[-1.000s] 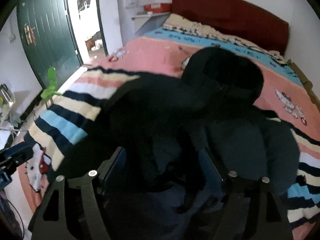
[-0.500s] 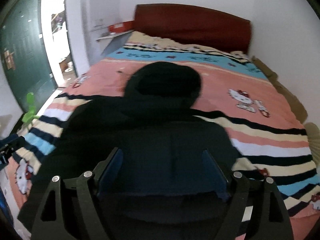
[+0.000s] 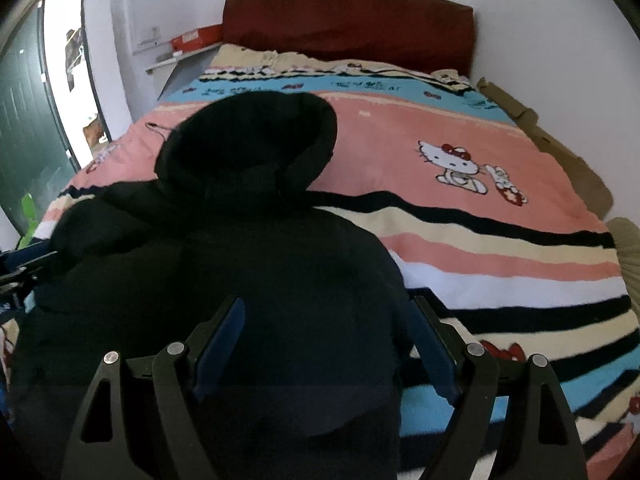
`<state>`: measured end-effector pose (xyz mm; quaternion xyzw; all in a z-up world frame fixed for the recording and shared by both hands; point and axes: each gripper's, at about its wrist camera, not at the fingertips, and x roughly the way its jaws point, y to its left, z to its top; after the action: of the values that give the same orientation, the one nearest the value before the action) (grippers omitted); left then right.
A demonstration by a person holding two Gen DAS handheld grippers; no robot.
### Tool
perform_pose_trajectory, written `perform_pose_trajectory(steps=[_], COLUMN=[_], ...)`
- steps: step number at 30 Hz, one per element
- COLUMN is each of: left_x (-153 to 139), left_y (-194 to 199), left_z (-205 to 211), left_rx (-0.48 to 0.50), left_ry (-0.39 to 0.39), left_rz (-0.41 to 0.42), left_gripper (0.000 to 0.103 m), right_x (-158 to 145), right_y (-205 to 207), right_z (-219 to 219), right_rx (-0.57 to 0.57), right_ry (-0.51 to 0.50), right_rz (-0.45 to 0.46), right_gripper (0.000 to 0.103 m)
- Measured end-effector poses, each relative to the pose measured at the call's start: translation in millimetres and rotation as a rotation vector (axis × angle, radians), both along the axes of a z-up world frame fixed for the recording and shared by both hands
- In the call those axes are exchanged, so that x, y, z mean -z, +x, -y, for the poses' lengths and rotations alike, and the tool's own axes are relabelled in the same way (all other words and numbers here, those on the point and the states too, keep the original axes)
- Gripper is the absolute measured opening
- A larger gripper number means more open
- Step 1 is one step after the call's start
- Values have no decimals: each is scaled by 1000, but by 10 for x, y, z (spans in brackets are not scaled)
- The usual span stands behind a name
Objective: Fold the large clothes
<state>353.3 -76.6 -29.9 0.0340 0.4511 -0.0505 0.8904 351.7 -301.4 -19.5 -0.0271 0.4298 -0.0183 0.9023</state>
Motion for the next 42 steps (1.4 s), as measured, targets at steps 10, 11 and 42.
perform_pose_trajectory(steps=[10, 11, 42], left_x=[653, 678, 745], left_y=[101, 101, -125], left_z=[-147, -151, -442], left_rx=[5, 7, 20], left_ry=[-30, -34, -11], left_rz=[-18, -13, -28], left_gripper=[54, 55, 63], right_x=[655, 706, 871], right_y=[194, 206, -51], right_z=[80, 83, -527], right_rx=[2, 6, -115], right_ry=[121, 122, 45], right_rz=[-65, -71, -163], right_gripper=[88, 89, 93])
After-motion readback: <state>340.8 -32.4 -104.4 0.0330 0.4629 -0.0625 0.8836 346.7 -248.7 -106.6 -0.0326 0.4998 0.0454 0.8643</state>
